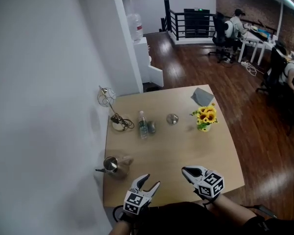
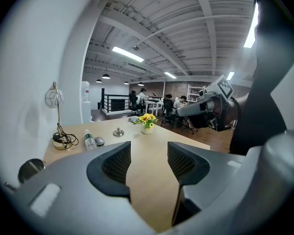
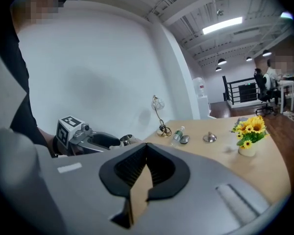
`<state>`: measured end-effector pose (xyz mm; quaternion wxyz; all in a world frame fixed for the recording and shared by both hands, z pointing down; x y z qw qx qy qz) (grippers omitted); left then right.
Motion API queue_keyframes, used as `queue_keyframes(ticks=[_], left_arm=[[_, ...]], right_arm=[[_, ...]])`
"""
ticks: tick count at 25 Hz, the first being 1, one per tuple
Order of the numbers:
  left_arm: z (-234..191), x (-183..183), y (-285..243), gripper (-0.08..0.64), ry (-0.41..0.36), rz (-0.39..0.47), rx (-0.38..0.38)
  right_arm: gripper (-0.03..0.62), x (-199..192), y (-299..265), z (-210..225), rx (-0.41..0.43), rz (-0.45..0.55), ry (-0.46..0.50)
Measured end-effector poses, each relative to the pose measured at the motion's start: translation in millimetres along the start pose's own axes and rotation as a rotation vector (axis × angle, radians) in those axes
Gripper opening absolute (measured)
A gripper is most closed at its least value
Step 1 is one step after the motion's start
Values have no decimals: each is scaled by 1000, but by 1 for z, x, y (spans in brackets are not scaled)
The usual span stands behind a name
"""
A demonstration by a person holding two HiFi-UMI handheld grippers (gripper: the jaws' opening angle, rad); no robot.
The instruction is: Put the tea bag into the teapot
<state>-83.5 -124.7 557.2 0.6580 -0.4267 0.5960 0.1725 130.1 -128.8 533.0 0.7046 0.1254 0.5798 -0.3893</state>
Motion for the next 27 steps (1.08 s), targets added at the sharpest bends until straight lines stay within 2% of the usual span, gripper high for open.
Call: queue_keyframes(ticks=[11,27], left_arm=[[15,-1,-9,230,5,-3,28],[13,-2,-8,230,3,-9,60]], right_arm=[[9,-8,18,17,22,6,-10],[9,-12,10,14,74,2,-23]])
Point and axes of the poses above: the fingertips, and each gripper's own axes: y backward along the fingers, z to its right, x out of its top, the point moved 6 cm from there along y, backward along the fingers, and after that the axes turned 3 degrees about z, right-handed, at the moved point
